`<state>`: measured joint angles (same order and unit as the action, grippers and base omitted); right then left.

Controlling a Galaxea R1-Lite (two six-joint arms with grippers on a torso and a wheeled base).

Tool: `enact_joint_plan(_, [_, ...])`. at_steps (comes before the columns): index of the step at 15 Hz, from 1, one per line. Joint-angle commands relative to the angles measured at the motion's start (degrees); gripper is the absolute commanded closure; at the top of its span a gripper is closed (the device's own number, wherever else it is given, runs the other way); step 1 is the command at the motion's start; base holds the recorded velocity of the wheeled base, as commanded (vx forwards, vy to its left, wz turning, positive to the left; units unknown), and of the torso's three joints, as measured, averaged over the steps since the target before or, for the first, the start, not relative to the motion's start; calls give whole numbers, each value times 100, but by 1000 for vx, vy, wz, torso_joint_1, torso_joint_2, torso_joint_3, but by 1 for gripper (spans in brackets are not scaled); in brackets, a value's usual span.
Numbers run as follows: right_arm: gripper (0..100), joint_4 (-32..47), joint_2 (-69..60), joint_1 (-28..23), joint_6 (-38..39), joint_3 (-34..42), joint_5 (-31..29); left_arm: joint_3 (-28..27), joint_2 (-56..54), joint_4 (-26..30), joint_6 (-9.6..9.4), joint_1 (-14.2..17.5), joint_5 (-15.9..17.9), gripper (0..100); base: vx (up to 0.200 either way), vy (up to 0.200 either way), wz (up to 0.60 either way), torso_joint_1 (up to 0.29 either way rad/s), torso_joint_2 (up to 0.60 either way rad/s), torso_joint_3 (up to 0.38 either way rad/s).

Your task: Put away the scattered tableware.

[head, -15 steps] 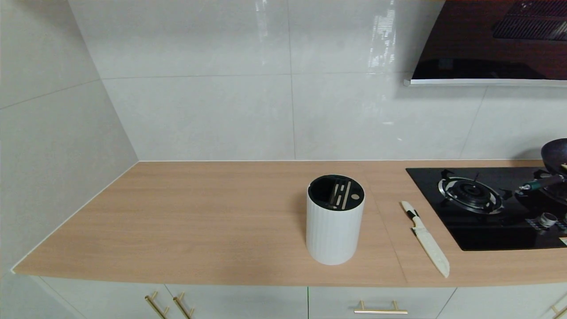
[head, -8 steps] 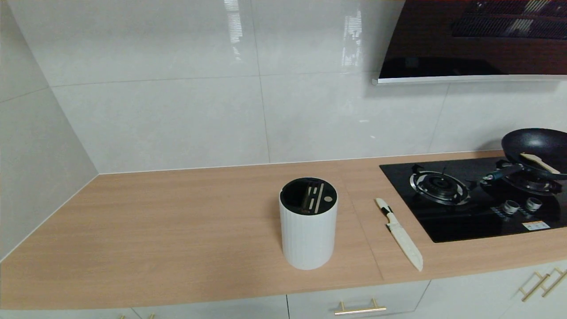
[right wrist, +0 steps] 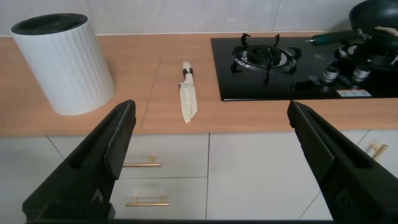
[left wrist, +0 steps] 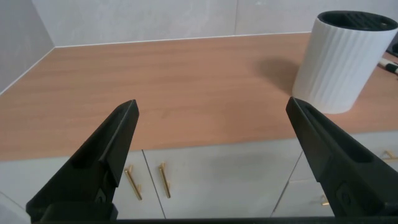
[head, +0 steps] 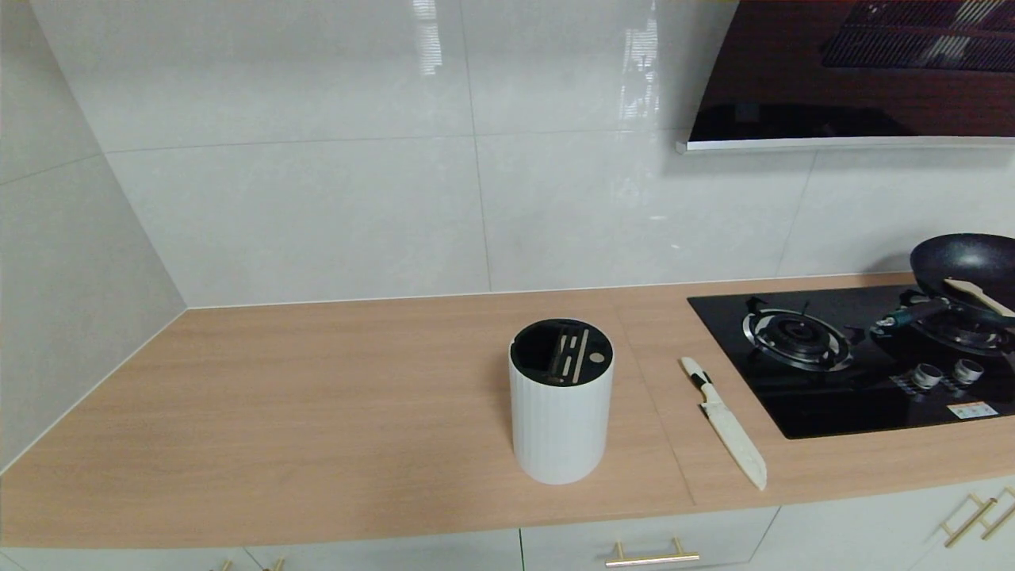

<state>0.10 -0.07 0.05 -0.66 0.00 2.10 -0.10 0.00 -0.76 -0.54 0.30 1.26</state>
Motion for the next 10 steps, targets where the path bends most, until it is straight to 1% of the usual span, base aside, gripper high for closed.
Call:
enact_joint_plan(1, [0, -1, 7, 4, -13, 0, 1, 1, 9, -4, 1, 5, 6, 0, 0, 0, 0, 0, 0, 0])
enact_joint_plan(5, [0, -1, 7, 4, -22, 0, 1, 1, 9, -4, 1, 5, 6, 0, 0, 0, 0, 0, 0, 0])
enact_joint_plan(7, [0, -10, 7, 4, -31, 0, -183, 1, 9, -4, 1, 5, -3, 0, 0, 0, 0, 0, 0, 0])
enact_joint_plan(8, [0, -150, 7, 4, -22, -88, -271, 1, 0, -4, 1, 5, -3, 0, 0, 0, 0, 0, 0, 0])
enact_joint_plan(9, [0, -344, 148, 39, 119, -826, -175, 1, 0, -4, 10, 5, 6, 0, 0, 0, 0, 0, 0, 0])
enact_joint_plan(10, [0, -168, 623, 136, 224, -1459, -122, 1, 9, -4, 1, 5, -3, 0, 0, 0, 0, 0, 0, 0])
